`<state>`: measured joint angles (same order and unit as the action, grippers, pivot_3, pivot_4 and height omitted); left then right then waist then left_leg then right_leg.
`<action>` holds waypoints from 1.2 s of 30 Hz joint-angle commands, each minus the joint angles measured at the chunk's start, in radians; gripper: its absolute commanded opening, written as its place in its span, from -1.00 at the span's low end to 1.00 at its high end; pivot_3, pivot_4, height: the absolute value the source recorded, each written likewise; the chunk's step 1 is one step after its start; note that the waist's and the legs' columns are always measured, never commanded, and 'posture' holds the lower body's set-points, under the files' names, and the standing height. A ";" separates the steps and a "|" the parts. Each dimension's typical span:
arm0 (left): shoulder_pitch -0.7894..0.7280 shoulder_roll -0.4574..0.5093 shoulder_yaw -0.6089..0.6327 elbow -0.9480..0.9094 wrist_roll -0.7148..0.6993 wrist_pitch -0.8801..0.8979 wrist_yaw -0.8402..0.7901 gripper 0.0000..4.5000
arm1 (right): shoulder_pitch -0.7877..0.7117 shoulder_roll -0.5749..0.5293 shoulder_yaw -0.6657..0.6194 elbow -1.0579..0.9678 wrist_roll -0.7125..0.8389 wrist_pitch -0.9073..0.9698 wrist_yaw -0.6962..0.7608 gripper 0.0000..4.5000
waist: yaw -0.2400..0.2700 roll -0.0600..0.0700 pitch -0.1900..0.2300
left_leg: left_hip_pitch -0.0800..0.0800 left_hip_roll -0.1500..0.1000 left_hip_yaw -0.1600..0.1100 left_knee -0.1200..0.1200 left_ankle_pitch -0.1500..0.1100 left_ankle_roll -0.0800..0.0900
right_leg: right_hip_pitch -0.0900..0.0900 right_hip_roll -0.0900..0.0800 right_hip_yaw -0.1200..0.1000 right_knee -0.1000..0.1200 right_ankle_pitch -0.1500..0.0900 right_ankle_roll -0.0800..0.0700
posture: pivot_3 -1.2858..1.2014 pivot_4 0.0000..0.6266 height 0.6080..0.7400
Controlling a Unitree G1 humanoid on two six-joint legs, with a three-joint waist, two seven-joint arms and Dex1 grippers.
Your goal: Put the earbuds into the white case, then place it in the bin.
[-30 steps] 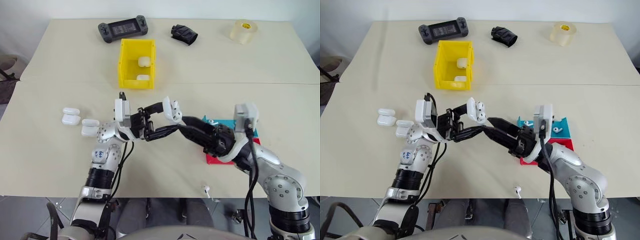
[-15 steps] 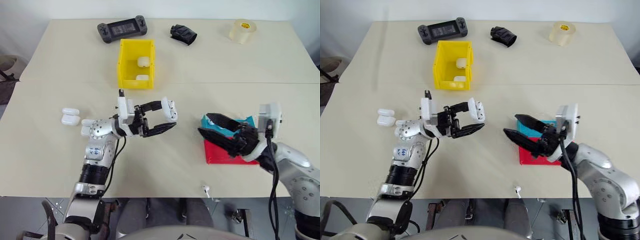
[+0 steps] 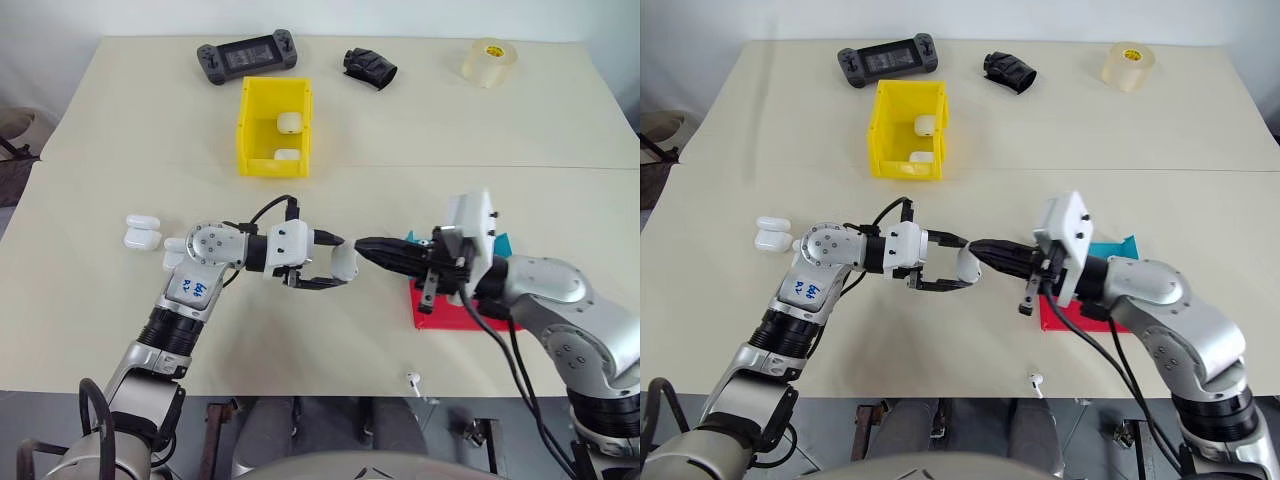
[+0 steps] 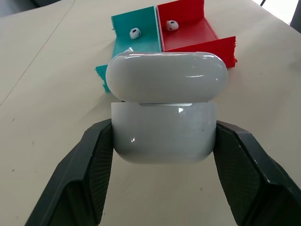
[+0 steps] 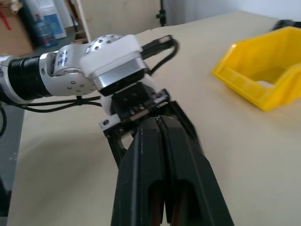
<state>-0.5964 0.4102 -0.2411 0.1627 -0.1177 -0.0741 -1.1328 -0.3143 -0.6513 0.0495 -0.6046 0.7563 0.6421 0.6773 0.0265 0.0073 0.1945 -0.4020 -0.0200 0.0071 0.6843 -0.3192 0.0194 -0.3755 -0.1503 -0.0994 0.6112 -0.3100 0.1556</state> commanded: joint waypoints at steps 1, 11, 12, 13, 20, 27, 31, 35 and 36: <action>-0.006 -0.008 -0.010 -0.052 -0.001 0.004 0.018 0.30 | -0.020 0.003 0.060 -0.002 -0.053 -0.005 0.021 -0.98 | 0.000 0.000 0.000 | 0.000 0.000 0.000 0.000 0.000 0.000 | 0.000 0.000 0.000 0.000 0.000 0.000 | 0.03 -0.52 1.00; 0.031 -0.018 0.066 -0.121 -0.094 0.043 0.065 0.30 | 0.078 -0.042 -0.026 0.101 -0.102 -0.043 0.084 -0.98 | -0.001 0.000 0.000 | 0.000 0.000 0.000 0.000 0.000 0.000 | 0.000 0.000 0.000 0.000 0.000 0.000 | 0.03 -0.52 1.00; 0.037 -0.020 0.080 -0.131 -0.111 0.062 0.073 0.30 | 0.094 -0.050 -0.047 0.103 -0.101 -0.051 0.096 -0.98 | -0.001 0.000 0.000 | 0.000 0.000 0.000 0.000 0.000 0.000 | 0.000 0.000 0.000 0.000 0.000 0.000 | 0.03 -0.52 1.00; 0.040 -0.023 0.092 -0.138 -0.125 0.079 0.083 0.30 | 0.108 -0.054 -0.065 0.105 -0.098 -0.054 0.103 -0.98 | -0.001 0.000 0.000 | 0.000 0.000 0.000 0.000 0.000 0.000 | 0.000 0.000 0.000 0.000 0.000 0.000 | 0.03 -0.52 1.00; 0.016 -0.124 0.265 -0.146 -0.173 0.198 0.398 0.30 | 0.268 -0.020 -0.335 0.033 0.044 -0.083 0.086 -0.82 | 0.000 0.000 0.000 | 0.000 0.000 -0.001 0.000 0.000 0.000 | 0.000 0.000 0.000 0.001 0.000 0.000 | 0.03 -0.52 1.00; -0.151 -0.147 0.364 0.060 -0.106 0.183 0.663 0.30 | 0.456 0.000 -0.526 -0.073 0.071 -0.111 0.011 0.14 | 0.006 -0.002 0.000 | 0.001 0.000 0.000 0.000 0.000 0.000 | 0.001 0.000 -0.001 0.001 0.000 0.000 | 0.03 -0.52 1.00; -0.293 -0.136 0.383 0.329 -0.061 0.078 0.729 0.30 | 0.470 0.006 -0.553 -0.087 0.054 -0.132 -0.026 0.76 | 0.005 -0.002 0.000 | 0.001 0.000 0.001 0.000 0.000 0.000 | 0.001 0.000 -0.001 0.001 0.000 0.000 | 0.03 -0.52 1.00; -0.414 -0.132 0.388 0.589 -0.039 -0.009 0.745 0.30 | 0.472 0.009 -0.550 -0.111 0.063 -0.139 -0.055 0.99 | 0.005 -0.003 0.000 | 0.001 0.000 0.001 0.000 0.000 0.000 | 0.000 0.000 -0.001 0.001 0.000 0.000 | 0.03 -0.52 1.00; -0.442 -0.132 0.390 0.649 -0.037 -0.026 0.748 0.30 | 0.473 0.009 -0.545 -0.117 0.064 -0.140 -0.062 0.99 | 0.004 -0.003 0.000 | 0.001 0.000 0.001 0.000 0.000 0.000 | 0.000 0.000 -0.001 0.001 0.000 0.000 | 0.03 -0.52 1.00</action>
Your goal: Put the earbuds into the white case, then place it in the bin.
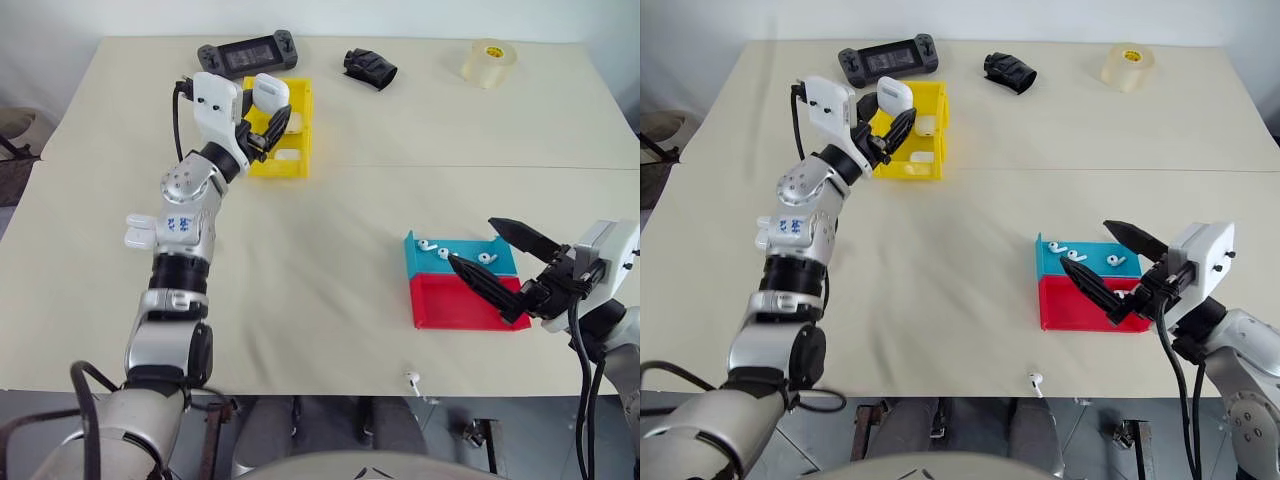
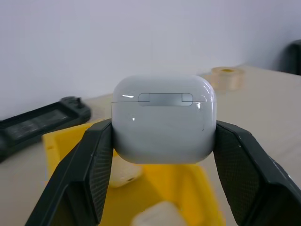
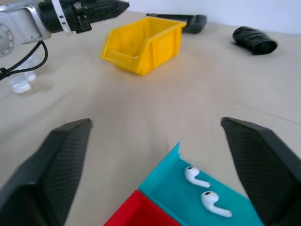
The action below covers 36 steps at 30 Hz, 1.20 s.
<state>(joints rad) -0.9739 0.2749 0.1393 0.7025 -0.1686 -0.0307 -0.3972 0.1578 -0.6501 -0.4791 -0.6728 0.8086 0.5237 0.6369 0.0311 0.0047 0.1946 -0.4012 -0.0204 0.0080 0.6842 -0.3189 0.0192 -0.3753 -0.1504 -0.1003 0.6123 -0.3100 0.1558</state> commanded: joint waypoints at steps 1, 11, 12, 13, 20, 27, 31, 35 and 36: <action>-0.099 0.000 0.016 0.179 0.016 -0.077 0.026 0.30 | -0.001 0.011 -0.013 -0.056 0.012 -0.023 -0.031 0.99 | -0.001 -0.001 0.000 | 0.000 0.000 0.000 0.000 0.000 0.000 | 0.000 0.000 0.000 0.000 0.000 0.000 | 0.03 -0.52 1.00; -0.104 -0.014 -0.005 0.194 0.013 -0.150 -0.052 0.98 | -0.013 0.029 0.039 -0.075 0.008 -0.028 -0.061 1.00 | -0.004 -0.002 0.001 | 0.000 0.000 0.000 0.000 0.000 0.000 | 0.000 0.000 0.000 0.000 0.000 0.000 | 0.03 -0.52 1.00; -0.071 -0.014 -0.007 0.134 -0.002 -0.148 -0.087 0.98 | -0.014 0.032 0.045 -0.072 0.007 -0.030 -0.061 1.00 | -0.005 -0.002 0.001 | 0.000 0.000 0.000 0.000 0.000 0.000 | 0.000 0.000 0.000 0.000 0.000 0.000 | 0.03 -0.52 1.00; -0.032 -0.012 -0.015 0.064 -0.014 -0.143 -0.123 0.98 | -0.015 0.034 0.049 -0.069 0.005 -0.031 -0.060 1.00 | -0.005 -0.002 0.001 | 0.000 0.000 0.000 0.000 0.000 0.000 | -0.001 0.000 0.000 0.000 0.000 0.000 | 0.03 -0.52 1.00; 0.384 0.134 -0.081 -0.520 -0.184 0.048 -0.483 0.98 | -0.045 -0.002 0.061 -0.008 0.005 -0.036 -0.002 1.00 | -0.018 -0.002 0.001 | 0.002 0.002 0.000 -0.001 0.000 0.000 | -0.001 0.001 0.001 0.002 0.000 0.000 | 0.03 -0.52 1.00; 0.643 0.289 0.005 -0.733 -0.313 0.050 -0.669 0.98 | -0.120 -0.061 0.076 0.068 0.001 -0.040 0.081 1.00 | -0.004 -0.002 0.001 | 0.007 0.004 -0.002 -0.002 0.000 0.000 | 0.001 0.000 0.008 0.003 0.000 -0.001 | 0.03 -0.52 1.00; 0.738 0.328 0.077 -0.797 -0.327 0.095 -0.612 0.98 | -0.118 -0.086 0.075 0.120 -0.012 -0.040 0.138 1.00 | -0.004 -0.003 0.001 | 0.010 0.005 -0.001 -0.003 -0.001 0.001 | 0.003 0.000 0.009 0.002 0.000 -0.001 | 0.03 -0.52 1.00; 0.818 0.343 0.172 -0.854 -0.349 0.150 -0.519 0.98 | -0.105 -0.095 0.067 0.193 -0.041 -0.058 0.189 1.00 | -0.008 -0.003 0.001 | 0.010 0.006 0.001 -0.004 -0.001 0.002 | 0.002 0.000 0.011 0.002 0.000 -0.001 | 0.03 -0.52 1.00; 0.820 0.343 0.178 -0.863 -0.350 0.169 -0.497 0.98 | -0.103 -0.093 0.067 0.204 -0.047 -0.063 0.197 1.00 | -0.006 -0.003 0.001 | 0.011 0.006 0.001 -0.004 -0.001 0.002 | 0.002 0.000 0.011 0.002 0.000 -0.001 | 0.03 -0.52 1.00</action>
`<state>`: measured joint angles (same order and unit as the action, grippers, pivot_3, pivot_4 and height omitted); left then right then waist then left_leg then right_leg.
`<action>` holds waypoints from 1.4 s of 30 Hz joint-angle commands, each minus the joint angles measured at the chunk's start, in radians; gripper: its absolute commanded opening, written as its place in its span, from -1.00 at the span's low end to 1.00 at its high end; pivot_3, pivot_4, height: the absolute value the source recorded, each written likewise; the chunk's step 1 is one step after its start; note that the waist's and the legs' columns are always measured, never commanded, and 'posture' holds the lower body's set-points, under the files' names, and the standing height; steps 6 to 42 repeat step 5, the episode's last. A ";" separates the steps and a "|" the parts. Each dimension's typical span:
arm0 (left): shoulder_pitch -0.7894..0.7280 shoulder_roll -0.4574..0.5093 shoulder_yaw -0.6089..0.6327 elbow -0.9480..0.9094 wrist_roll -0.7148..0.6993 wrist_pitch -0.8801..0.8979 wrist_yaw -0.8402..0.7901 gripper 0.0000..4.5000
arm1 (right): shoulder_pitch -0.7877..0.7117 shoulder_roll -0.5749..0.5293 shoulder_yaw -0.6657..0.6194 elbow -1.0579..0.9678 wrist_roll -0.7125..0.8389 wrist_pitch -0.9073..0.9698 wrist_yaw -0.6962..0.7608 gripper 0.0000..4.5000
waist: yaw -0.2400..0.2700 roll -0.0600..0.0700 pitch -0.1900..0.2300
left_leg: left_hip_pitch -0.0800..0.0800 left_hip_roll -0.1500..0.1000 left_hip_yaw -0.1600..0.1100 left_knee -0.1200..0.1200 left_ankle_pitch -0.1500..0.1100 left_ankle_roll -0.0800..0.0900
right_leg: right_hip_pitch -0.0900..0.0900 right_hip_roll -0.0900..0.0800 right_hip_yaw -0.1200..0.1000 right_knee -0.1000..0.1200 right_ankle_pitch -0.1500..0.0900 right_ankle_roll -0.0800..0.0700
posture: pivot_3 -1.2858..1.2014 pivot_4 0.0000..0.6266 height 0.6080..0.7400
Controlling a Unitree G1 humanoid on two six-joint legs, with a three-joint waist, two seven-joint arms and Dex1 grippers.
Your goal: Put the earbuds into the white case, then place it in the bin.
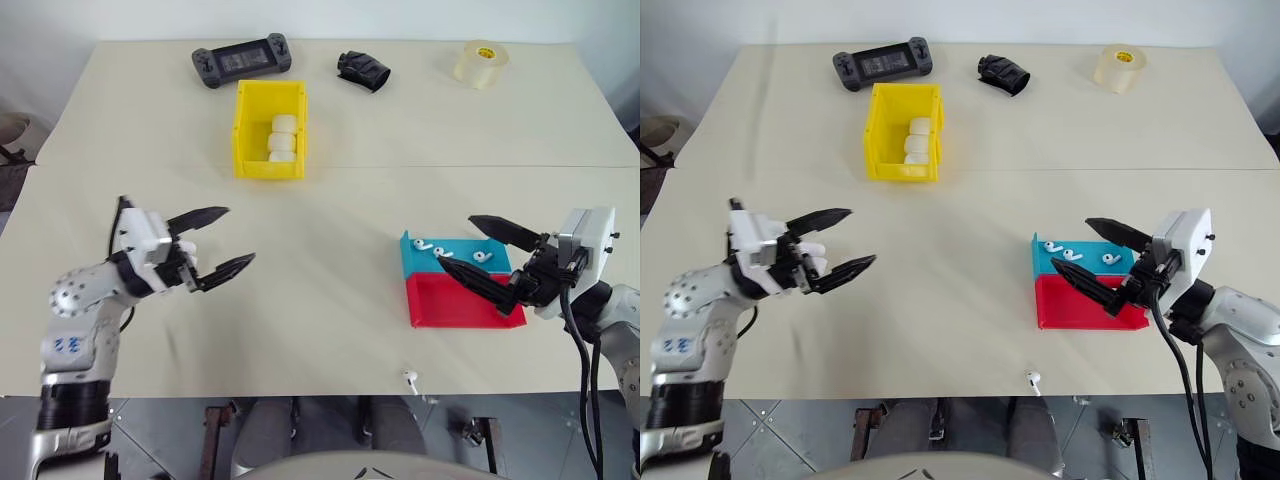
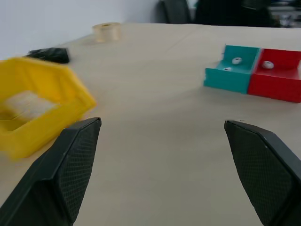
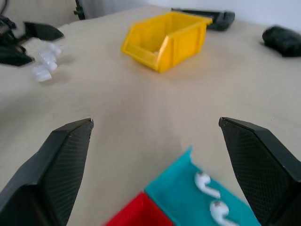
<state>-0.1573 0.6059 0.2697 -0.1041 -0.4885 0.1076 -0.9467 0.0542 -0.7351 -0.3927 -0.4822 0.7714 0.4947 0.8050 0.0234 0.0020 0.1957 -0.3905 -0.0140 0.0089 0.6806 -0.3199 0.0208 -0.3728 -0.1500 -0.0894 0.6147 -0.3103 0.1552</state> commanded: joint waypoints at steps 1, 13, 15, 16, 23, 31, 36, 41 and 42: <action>0.006 0.017 0.049 -0.066 -0.032 0.062 0.070 0.98 | 0.002 -0.006 -0.019 0.023 -0.016 -0.040 0.033 1.00 | 0.003 0.000 0.000 | 0.000 0.000 0.000 0.000 0.000 0.000 | 0.000 0.000 0.000 0.000 0.000 0.000 | 0.03 -0.52 1.00; 0.002 0.006 0.050 -0.113 -0.025 0.107 0.141 0.98 | 0.014 0.005 -0.010 0.038 -0.031 -0.049 0.046 1.00 | 0.003 0.000 0.000 | 0.000 0.000 0.000 0.000 0.000 0.000 | 0.000 0.000 0.001 0.000 0.000 0.000 | 0.03 -0.52 1.00; 0.002 0.006 0.050 -0.113 -0.025 0.107 0.141 0.98 | 0.014 0.005 -0.010 0.038 -0.031 -0.049 0.046 1.00 | 0.003 0.000 0.000 | 0.000 0.000 0.000 0.000 0.000 0.000 | 0.000 0.000 0.001 0.000 0.000 0.000 | 0.03 -0.52 1.00; 0.002 0.006 0.050 -0.113 -0.025 0.107 0.141 0.98 | 0.014 0.005 -0.010 0.038 -0.031 -0.049 0.046 1.00 | 0.003 0.000 0.000 | 0.000 0.000 0.000 0.000 0.000 0.000 | 0.000 0.000 0.001 0.000 0.000 0.000 | 0.03 -0.52 1.00; 0.002 0.006 0.050 -0.113 -0.025 0.107 0.141 0.98 | 0.014 0.005 -0.010 0.038 -0.031 -0.049 0.046 1.00 | 0.003 0.000 0.000 | 0.000 0.000 0.000 0.000 0.000 0.000 | 0.000 0.000 0.001 0.000 0.000 0.000 | 0.03 -0.52 1.00; 0.002 0.006 0.050 -0.113 -0.025 0.107 0.141 0.98 | 0.014 0.005 -0.010 0.038 -0.031 -0.049 0.046 1.00 | 0.003 0.000 0.000 | 0.000 0.000 0.000 0.000 0.000 0.000 | 0.000 0.000 0.001 0.000 0.000 0.000 | 0.03 -0.52 1.00; 0.002 0.006 0.050 -0.113 -0.025 0.107 0.141 0.98 | 0.014 0.005 -0.010 0.038 -0.031 -0.049 0.046 1.00 | 0.003 0.000 0.000 | 0.000 0.000 0.000 0.000 0.000 0.000 | 0.000 0.000 0.001 0.000 0.000 0.000 | 0.03 -0.52 1.00; 0.002 0.006 0.050 -0.113 -0.025 0.107 0.141 0.98 | 0.014 0.005 -0.010 0.038 -0.031 -0.049 0.046 1.00 | 0.003 0.000 0.000 | 0.000 0.000 0.000 0.000 0.000 0.000 | 0.000 0.000 0.001 0.000 0.000 0.000 | 0.03 -0.52 1.00; 0.002 0.006 0.050 -0.113 -0.025 0.107 0.141 0.98 | 0.014 0.005 -0.010 0.038 -0.031 -0.049 0.046 1.00 | 0.003 0.000 0.000 | 0.000 0.000 0.000 0.000 0.000 0.000 | 0.000 0.000 0.001 0.000 0.000 0.000 | 0.03 -0.52 1.00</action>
